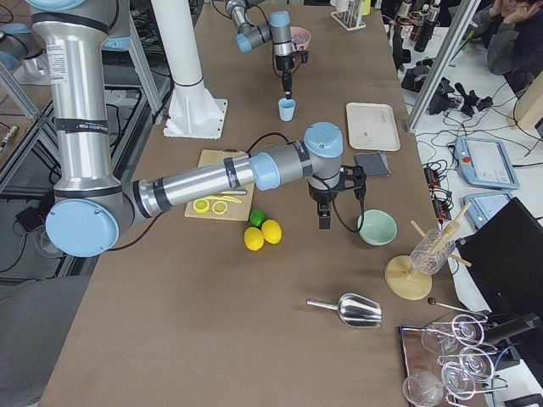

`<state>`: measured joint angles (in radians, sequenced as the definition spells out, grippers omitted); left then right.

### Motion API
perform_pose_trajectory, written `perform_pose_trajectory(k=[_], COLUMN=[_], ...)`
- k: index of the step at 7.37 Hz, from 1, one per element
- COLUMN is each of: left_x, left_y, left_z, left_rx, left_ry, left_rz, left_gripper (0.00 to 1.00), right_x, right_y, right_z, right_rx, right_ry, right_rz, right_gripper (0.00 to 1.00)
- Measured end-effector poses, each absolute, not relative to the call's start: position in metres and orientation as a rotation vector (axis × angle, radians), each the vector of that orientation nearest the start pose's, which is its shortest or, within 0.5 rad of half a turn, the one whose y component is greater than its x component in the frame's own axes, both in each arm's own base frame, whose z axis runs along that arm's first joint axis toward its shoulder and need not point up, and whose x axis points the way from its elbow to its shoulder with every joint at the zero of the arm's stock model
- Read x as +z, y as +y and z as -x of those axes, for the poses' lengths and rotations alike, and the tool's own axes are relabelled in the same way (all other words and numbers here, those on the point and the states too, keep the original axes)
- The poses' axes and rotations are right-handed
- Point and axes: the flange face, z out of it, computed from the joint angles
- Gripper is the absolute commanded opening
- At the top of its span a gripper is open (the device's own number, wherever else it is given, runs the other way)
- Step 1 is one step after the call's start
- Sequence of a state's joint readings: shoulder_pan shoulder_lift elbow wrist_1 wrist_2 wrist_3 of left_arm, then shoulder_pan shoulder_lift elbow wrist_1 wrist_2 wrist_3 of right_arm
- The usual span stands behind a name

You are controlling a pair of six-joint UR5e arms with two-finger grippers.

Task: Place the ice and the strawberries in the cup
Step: 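Withdraw the left arm away from the cup while the right arm starts moving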

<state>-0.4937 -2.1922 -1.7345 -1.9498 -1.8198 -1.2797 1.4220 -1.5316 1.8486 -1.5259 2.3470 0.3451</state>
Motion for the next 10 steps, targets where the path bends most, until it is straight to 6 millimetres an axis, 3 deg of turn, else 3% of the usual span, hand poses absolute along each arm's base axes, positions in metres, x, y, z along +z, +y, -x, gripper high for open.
perform_pose_trajectory(k=[3, 4, 5, 6, 8, 9, 10], left_x=[0.176, 0.177, 0.179, 0.180, 0.198, 0.236, 0.281], left_y=[-0.423, -0.439, -0.460, -0.481, -0.522, -0.536, -0.545], left_z=[-0.507, -0.489, -0.458, -0.413, -0.277, -0.206, -0.141], left_rx=[-0.045, -0.036, -0.015, 0.011, 0.094, 0.157, 0.215], left_ry=[1.146, 1.122, 1.084, 1.028, 0.858, 0.771, 0.715], left_rz=[-0.255, -0.258, -0.261, -0.264, -0.293, -0.304, -0.305], left_gripper=[0.97, 0.97, 0.97, 0.97, 0.97, 0.97, 0.98], right_x=[0.495, 0.496, 0.497, 0.498, 0.498, 0.490, 0.474], right_y=[-0.513, -0.513, -0.512, -0.511, -0.511, -0.515, -0.521], right_z=[0.013, 0.012, 0.011, 0.009, 0.006, 0.011, 0.029], right_rx=[0.044, 0.045, 0.047, 0.051, 0.059, 0.080, 0.115], right_ry=[-0.828, -0.828, -0.827, -0.827, -0.828, -0.833, -0.848], right_rz=[-0.146, -0.146, -0.146, -0.145, -0.146, -0.143, -0.128], right_gripper=[1.00, 1.00, 1.00, 1.00, 1.00, 1.00, 1.00])
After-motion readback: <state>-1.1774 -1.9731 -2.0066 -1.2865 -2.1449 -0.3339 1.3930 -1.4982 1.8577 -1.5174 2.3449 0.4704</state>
